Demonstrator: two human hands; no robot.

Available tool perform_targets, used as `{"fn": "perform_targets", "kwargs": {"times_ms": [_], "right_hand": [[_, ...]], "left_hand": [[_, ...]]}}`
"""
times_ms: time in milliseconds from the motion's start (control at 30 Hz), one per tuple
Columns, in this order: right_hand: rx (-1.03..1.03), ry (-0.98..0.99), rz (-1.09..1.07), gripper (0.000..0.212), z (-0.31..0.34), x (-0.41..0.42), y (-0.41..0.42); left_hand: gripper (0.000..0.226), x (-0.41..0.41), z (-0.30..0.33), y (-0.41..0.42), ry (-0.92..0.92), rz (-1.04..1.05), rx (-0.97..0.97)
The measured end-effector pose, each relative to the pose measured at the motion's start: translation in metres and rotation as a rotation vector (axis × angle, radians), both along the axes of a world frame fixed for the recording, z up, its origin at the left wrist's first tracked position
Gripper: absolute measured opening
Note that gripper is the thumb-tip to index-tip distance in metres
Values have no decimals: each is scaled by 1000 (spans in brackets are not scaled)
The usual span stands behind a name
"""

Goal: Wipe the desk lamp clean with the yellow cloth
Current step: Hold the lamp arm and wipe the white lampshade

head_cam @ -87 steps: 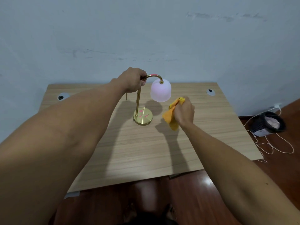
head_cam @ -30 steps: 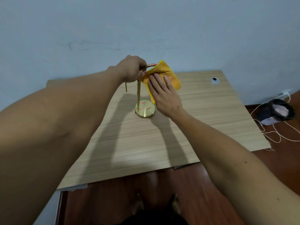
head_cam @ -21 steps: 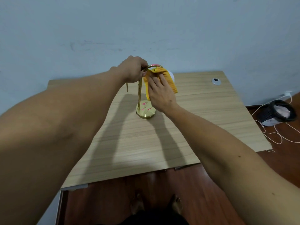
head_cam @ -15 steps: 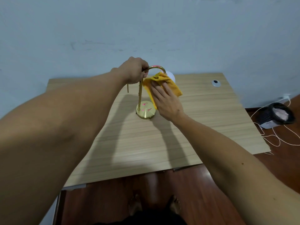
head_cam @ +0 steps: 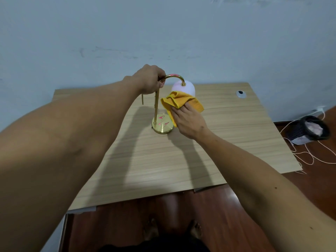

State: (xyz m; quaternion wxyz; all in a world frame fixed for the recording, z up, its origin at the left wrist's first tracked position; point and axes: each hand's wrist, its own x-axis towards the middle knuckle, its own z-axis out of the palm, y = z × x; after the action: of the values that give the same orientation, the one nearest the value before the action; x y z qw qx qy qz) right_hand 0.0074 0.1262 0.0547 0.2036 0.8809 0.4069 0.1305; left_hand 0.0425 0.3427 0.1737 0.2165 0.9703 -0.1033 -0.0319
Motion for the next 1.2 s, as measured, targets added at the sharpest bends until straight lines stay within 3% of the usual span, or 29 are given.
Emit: {"fn": "perform_targets", "kwargs": {"times_ms": [133,200,267,333,400,433,500,567,633,700,800,900,1067,1200], "right_hand": [[85,187,-19,61,-18,-6,-15],[247,380,-112,54,-25,-12,-26],[568,576,-380,39,-29,-16,-37],[1033,731,-858,30,-16,-14,-43],[1503,812,-1262,26,-2,-12,-47],[1690,831,-1352,25,6,-11,-46],[1925,727,-1283,30,22,-5,-37],[1999,601,-1008,34,39,1,-16],[1853,592,-689,32,51,2,10],[1509,549,-461,49,44,1,30],[996,291,-466,68,17,-15,44],[545,21,-351,65,-14,-28,34],[91,-142,-200,62,13,2,44],[-68,-118,-255,57,31,17,63]], "left_hand": [[8,-1,2,0,20,12,-6],[8,0,2,1,27,18,-8],[9,0,1,1,30,18,-11],[9,0,1,0,36,25,-11],[10,0,1,0,39,33,-14],[10,0,1,0,40,34,-16],[8,0,1,0,41,34,-17],[8,-1,2,0,40,29,-20],[8,-1,3,-1,43,28,-19],[8,-1,3,0,38,28,-18],[9,-2,2,0,29,24,-15],[9,-1,1,1,19,13,-15],[7,2,0,1,-3,-16,9],[6,3,-1,1,-12,-23,9]]}}
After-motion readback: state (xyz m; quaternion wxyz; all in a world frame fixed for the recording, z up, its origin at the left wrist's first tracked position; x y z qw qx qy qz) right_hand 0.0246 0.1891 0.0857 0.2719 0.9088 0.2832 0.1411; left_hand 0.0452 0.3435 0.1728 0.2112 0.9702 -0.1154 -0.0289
